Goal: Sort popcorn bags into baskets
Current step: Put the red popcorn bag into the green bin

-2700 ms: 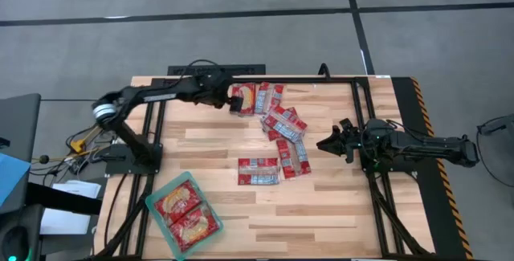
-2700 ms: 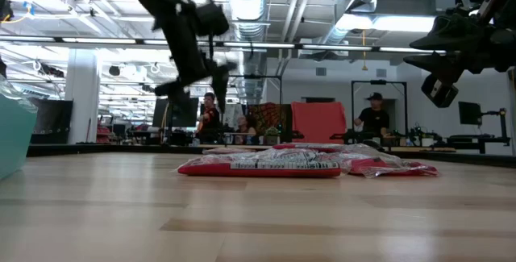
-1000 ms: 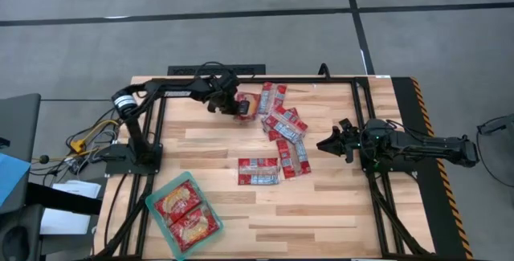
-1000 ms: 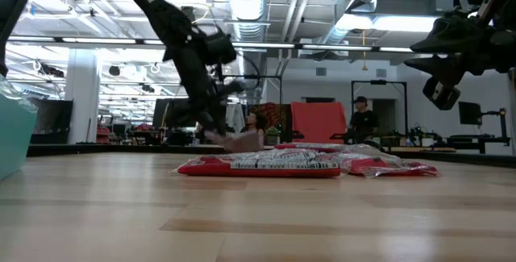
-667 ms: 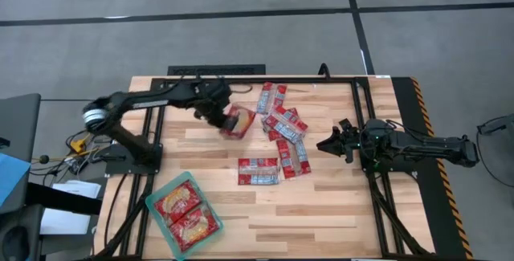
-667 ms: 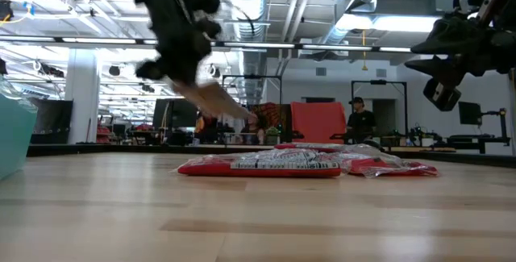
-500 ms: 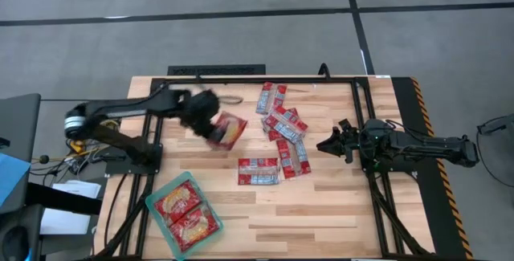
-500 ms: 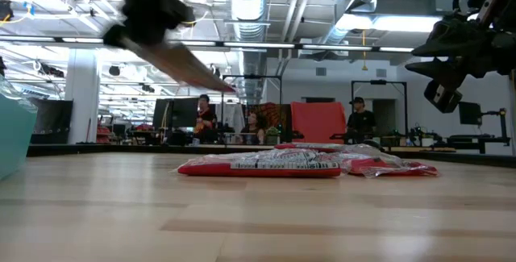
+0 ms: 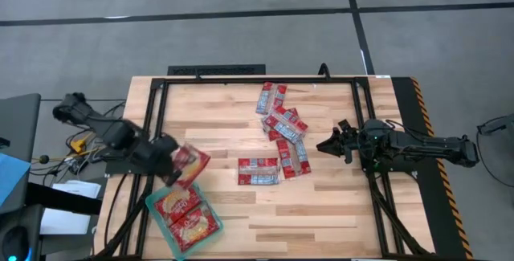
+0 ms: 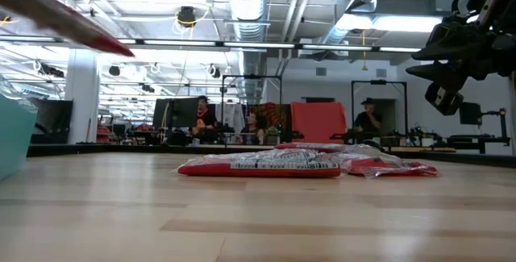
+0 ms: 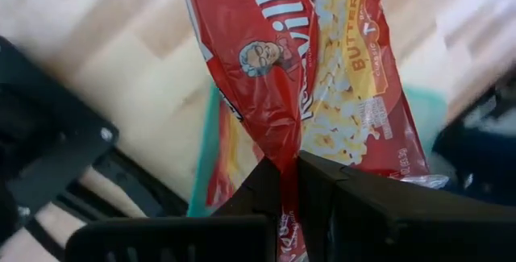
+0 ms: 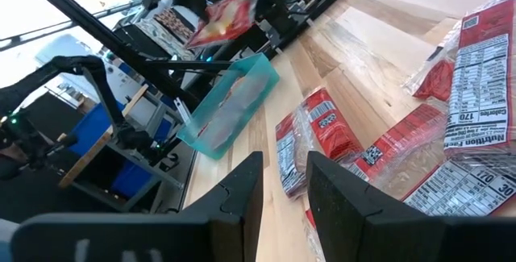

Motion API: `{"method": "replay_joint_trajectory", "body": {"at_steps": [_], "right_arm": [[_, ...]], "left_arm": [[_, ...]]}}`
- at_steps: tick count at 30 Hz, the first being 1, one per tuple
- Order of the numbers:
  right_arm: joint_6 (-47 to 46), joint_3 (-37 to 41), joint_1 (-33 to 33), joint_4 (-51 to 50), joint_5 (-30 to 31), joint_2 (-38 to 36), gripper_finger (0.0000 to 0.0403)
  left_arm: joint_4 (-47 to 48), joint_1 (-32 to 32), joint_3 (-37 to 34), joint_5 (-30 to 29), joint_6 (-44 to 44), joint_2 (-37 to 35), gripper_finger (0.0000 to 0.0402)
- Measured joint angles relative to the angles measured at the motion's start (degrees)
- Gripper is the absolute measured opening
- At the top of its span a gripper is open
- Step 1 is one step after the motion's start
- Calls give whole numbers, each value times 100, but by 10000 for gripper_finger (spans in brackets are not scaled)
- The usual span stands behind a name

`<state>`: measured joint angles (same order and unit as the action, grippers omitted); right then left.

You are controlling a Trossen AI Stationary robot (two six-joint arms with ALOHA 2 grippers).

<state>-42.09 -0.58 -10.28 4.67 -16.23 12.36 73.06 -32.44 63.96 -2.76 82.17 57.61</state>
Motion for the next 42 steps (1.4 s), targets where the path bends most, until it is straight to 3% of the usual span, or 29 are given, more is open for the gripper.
{"method": "replay_joint_trajectory", "body": {"at_steps": [8,14,23,29,35,42], "right_arm": [[0,0,0,0,2,0,123],[0,0,1,0,2,0,123],[0,0,0,0,3,0,123],[-1,0,1,0,2,-1,123],[0,0,1,0,4,-1,123],[-2,0,1,0,4,0,123]], "left_arm": [[-55,-1545,-35,33,800,483,2],[-61,-2024,-37,37,934,871,8],[-214,-2161,-37,6,690,1225,7],[-227,-2175,-37,414,218,1430,4],[-142,-2150,-45,240,-73,1435,3],[-875,-2130,-677,553,-24,1322,2]]}}
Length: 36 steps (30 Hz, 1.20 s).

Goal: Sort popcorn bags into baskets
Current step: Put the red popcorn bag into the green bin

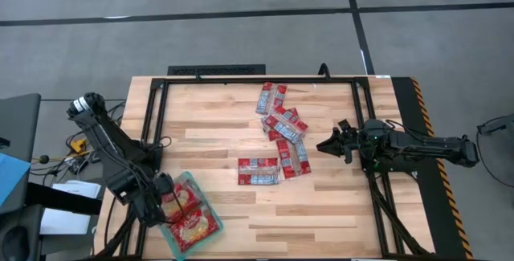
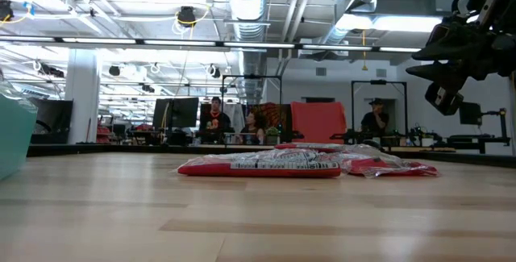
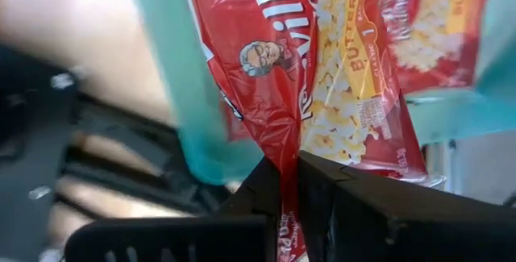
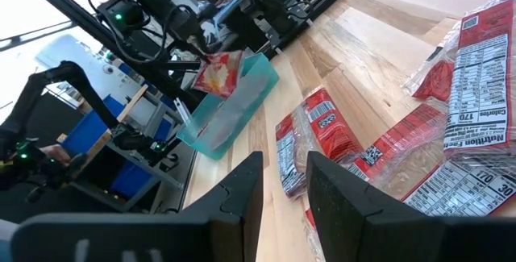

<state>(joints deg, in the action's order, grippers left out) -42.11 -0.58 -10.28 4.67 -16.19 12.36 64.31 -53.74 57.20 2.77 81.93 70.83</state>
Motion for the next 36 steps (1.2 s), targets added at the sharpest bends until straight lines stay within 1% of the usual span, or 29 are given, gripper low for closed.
{"method": "replay_joint_trajectory", "body": {"at_steps": [5,14,20,27,36], "right_arm": [[-72,0,-1,2,0,0,123],[-101,0,1,0,0,0,123],[-98,0,0,0,0,0,123],[-96,0,0,0,0,0,123],[-76,0,1,2,0,0,123]], "left_arm": [[-43,96,-210,-59,-35,2,7],[-46,241,-206,-46,-411,11,12],[15,304,-206,-52,-417,11,24],[219,311,-204,-185,-193,11,27],[116,491,-202,-161,-239,11,28]]}}
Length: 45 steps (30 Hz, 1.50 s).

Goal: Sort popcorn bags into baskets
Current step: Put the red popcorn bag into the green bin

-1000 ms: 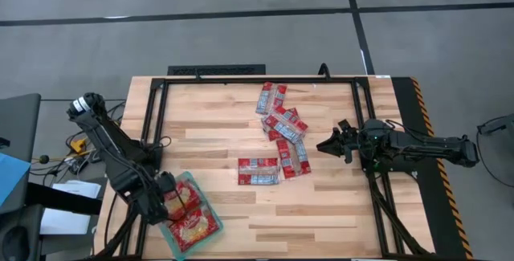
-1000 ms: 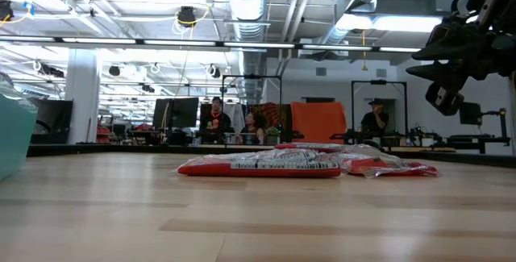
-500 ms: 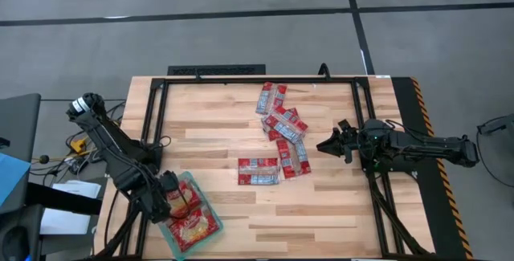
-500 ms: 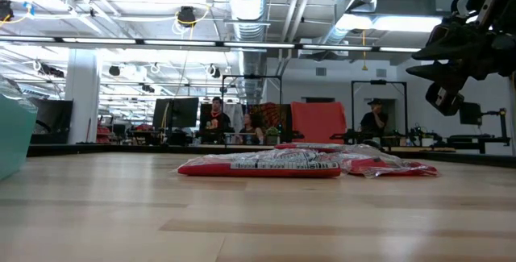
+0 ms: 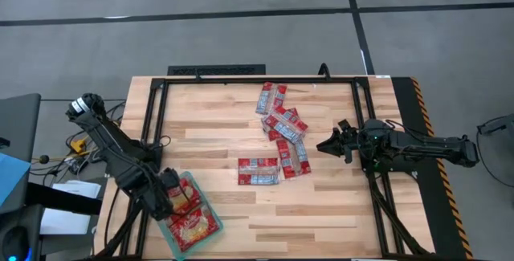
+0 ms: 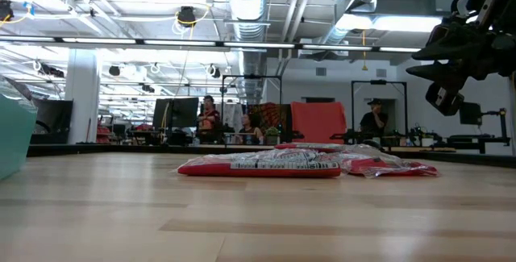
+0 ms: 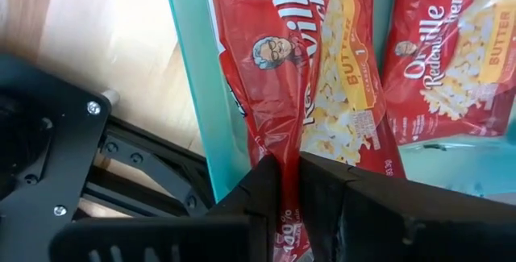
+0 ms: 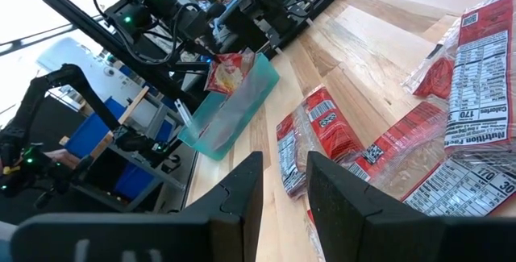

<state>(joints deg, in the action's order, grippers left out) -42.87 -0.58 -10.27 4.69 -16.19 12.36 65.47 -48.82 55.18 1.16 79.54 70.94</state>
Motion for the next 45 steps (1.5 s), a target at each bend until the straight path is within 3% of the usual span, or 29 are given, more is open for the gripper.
{"method": "replay_joint_trajectory", "body": {"at_steps": [23,27,36,41,45], "right_arm": [[95,0,-1,0,-2,0,125],[122,0,-1,0,-2,-2,128],[136,0,-1,0,-4,0,128],[184,0,0,-2,-1,0,130],[268,0,-1,-2,4,0,128]], "left_arm": [[-315,465,20,630,-739,0,30],[-275,581,20,761,-702,0,61],[-204,809,20,940,-583,0,196],[-694,1142,20,923,-759,0,205],[-1026,1579,21,99,-775,0,190]]}}
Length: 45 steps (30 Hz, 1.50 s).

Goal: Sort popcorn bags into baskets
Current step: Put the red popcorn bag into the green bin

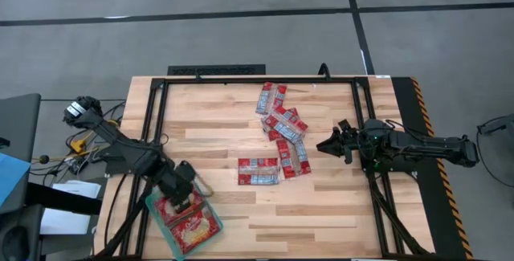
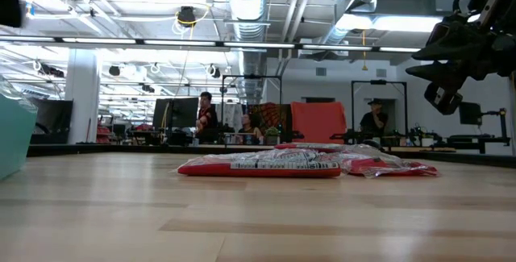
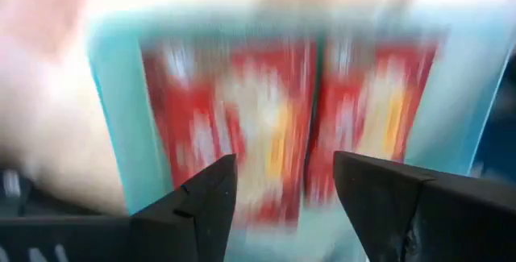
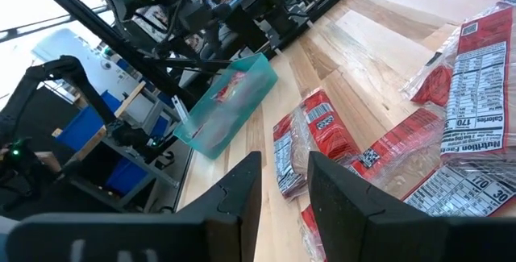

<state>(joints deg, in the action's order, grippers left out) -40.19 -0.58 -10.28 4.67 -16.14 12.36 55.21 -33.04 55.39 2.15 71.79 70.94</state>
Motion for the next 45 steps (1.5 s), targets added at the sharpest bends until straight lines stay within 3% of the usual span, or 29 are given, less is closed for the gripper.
{"method": "replay_joint_trajectory", "body": {"at_steps": [5,9,13,17,20,26,30,33,40,45], "right_arm": [[-67,0,0,2,-11,0,129],[-71,-1,1,3,-10,-2,132],[-73,0,2,8,0,-2,136],[-77,0,1,26,-4,-1,144],[-87,-2,0,24,-13,-2,151],[-139,-2,2,9,-18,-2,163],[-140,-2,2,3,-20,-2,167],[-139,-2,2,1,-20,-2,169],[-139,-2,2,-10,-21,-2,163],[-139,-4,2,-22,-22,-2,163]], "left_arm": [[121,986,1,-1393,-261,0,182],[-491,2206,1,-2165,-754,8,193],[-2261,3404,1,-1984,-2267,220,228],[-4351,4277,19,-1165,-3515,826,281],[-4823,4671,395,-706,-4223,1593,308],[-3778,4789,2376,-586,-6635,3372,314],[-2907,4584,3962,-1193,-8349,4459,311],[-2411,4455,4779,-1489,-9272,5192,311],[-2061,4190,5323,-1559,-9981,6068,310],[-2452,4078,5259,-2219,-10391,6146,310]]}}
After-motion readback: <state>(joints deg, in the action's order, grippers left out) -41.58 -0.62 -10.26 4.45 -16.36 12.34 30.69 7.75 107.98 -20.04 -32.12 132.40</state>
